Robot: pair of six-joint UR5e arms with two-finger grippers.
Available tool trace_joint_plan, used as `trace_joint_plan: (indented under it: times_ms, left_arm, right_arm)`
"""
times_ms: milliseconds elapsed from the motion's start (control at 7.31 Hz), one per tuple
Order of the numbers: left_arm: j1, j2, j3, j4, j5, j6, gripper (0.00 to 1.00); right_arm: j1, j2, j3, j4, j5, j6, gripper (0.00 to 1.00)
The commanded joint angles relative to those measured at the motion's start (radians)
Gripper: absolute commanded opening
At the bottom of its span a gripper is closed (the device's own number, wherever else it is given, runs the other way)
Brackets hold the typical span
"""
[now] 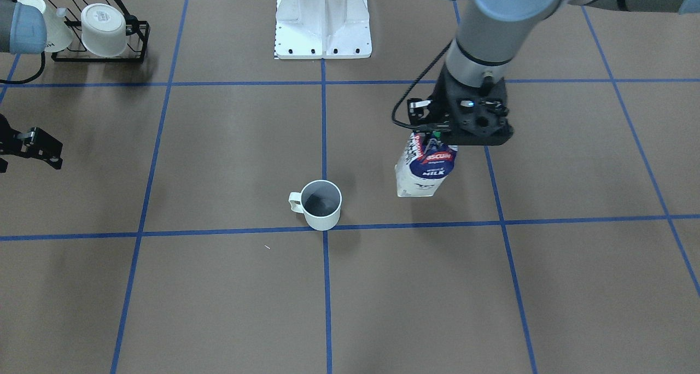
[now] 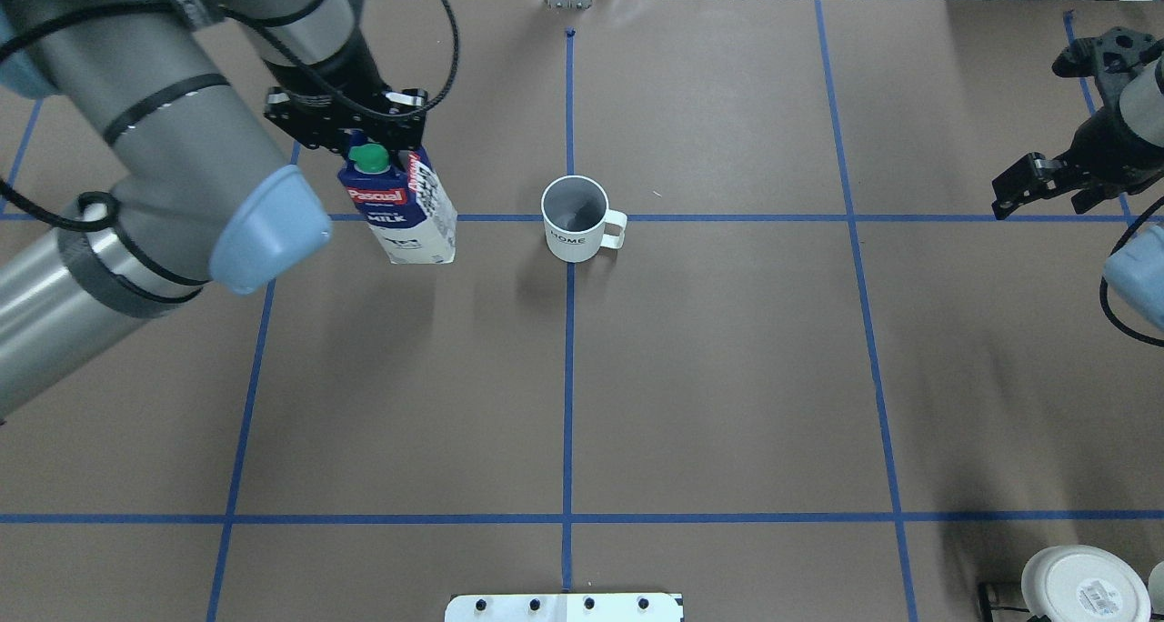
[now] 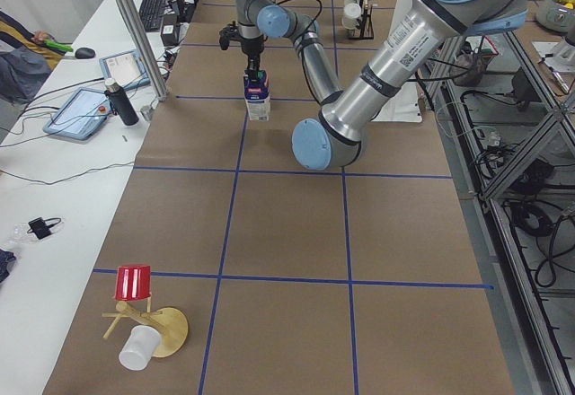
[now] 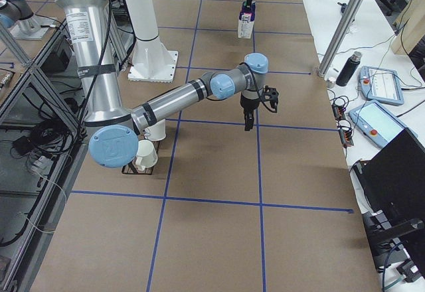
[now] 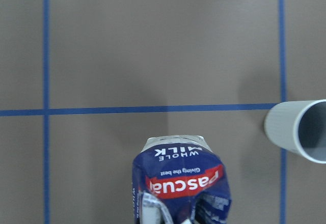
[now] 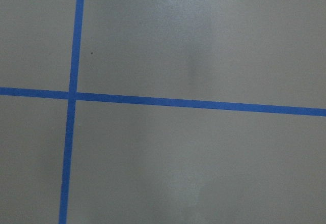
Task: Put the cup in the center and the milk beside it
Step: 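Set the milk carton beside the mug with the left gripper while the right arm withdraws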
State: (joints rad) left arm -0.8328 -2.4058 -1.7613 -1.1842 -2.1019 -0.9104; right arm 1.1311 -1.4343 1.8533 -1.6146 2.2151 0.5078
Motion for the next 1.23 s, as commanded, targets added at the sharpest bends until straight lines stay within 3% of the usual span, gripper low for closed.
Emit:
trace_joint_plan:
  times_ms: [0,137,274,411,1095]
  left_arm:
    - [0.046,-0.091,0.078,-0.053,0.051,-0.067,0.0]
    - [0.06,-0.114,0.107,-0.061,0.083,-0.068,0.0]
    - [0.061,-0.11,0.112,-0.061,0.088,-0.067,0.13]
    - [0.082,-0.107,0.121,-0.069,0.118,-0.068,0.98]
    - [0.083,-0.079,0.074,-0.095,0.125,-0.073,0.98]
  right_arm:
    - [0.012,-0.023,0.001,0.007,0.0,-0.022,1.0]
    - [0.015,-0.023,0.0,0.007,0.0,-0.022,1.0]
    - [0.016,-0.023,0.0,0.007,0.0,-0.022,1.0]
    - [0.016,-0.023,0.003,0.006,0.0,-0.022,1.0]
    - [0.022,-0.023,0.003,0.005,0.0,-0.022,1.0]
